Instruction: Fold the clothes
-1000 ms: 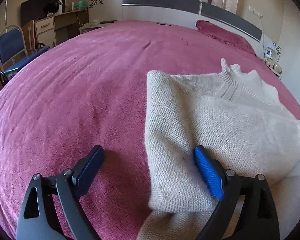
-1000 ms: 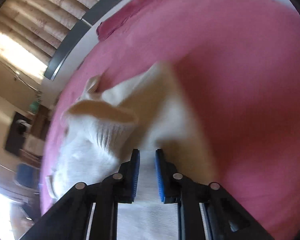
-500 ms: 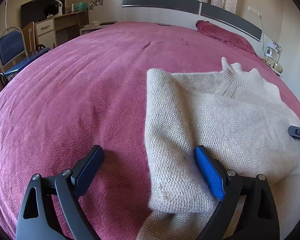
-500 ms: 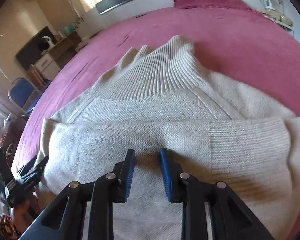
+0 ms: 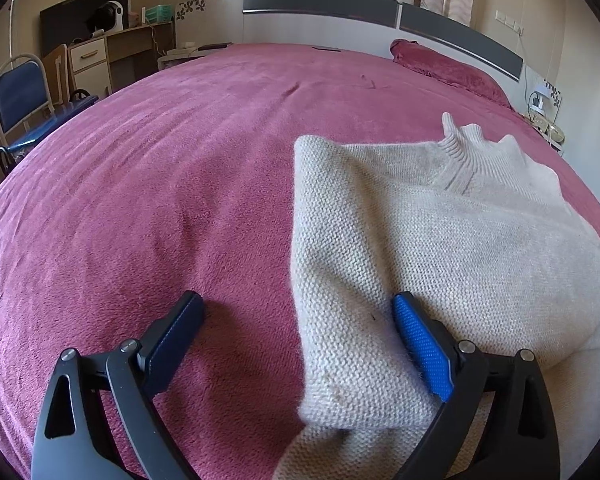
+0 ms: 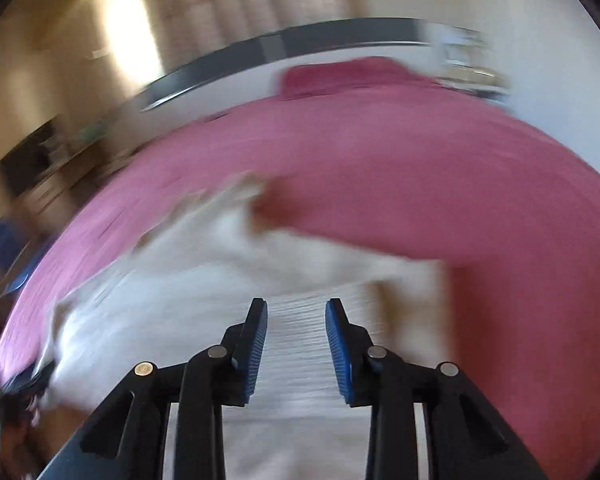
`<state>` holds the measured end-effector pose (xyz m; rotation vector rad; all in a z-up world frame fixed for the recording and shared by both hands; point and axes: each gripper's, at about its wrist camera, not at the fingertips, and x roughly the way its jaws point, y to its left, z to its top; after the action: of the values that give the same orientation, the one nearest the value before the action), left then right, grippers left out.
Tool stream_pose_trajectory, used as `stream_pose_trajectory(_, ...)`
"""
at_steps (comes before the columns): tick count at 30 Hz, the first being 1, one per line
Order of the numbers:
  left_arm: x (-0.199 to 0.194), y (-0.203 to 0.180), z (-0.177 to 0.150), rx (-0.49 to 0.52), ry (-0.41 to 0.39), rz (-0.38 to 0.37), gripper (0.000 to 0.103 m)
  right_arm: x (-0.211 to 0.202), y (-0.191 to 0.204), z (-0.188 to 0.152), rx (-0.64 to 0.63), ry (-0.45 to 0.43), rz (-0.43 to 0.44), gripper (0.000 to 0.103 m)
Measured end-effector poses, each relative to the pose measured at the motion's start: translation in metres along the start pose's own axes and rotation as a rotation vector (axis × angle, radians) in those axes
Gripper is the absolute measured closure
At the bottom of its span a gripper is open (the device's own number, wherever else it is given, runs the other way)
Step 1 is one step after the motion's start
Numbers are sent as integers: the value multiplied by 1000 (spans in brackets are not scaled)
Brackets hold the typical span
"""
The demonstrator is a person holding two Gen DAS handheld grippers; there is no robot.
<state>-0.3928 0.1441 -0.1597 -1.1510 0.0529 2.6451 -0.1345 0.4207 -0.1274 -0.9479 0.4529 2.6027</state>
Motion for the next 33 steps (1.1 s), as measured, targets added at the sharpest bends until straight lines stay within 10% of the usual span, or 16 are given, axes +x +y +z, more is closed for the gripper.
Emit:
stream_pose_trajectory(3, 1, 0, 0, 0, 0, 0, 7, 21, 23, -14, -147, 110, 19, 74)
stream_pose_trajectory(7, 3, 0, 1, 2, 7, -3, 5, 23, -19, -22, -14, 102, 14, 86)
stream_pose_trajectory(12, 1, -5, 4, 28, 17, 28, 5, -14, -46, -23, 105, 119, -161, 74)
stream_pose_trajectory(15, -12, -10, 13, 62, 55, 60, 6, -41, -24, -27, 13, 82, -81, 74)
stream_pose_trajectory(20, -62, -47, 26, 109, -147, 18, 9, -33, 32, -23, -140, 84, 53, 74)
stream_pose_trajectory(25, -10, -108, 25, 379, 3, 85, 9, 35, 99, -22, -311, 238, 22, 74)
stream_pose_trajectory(28, 18, -90, 13, 251, 67, 49, 1, 64, 107, -39, -408, 244, -34, 73)
stream_pose_trajectory(33, 11, -76, 20, 213, 96, -36, 0, 44, 74, -24, -226, 260, 105, 73)
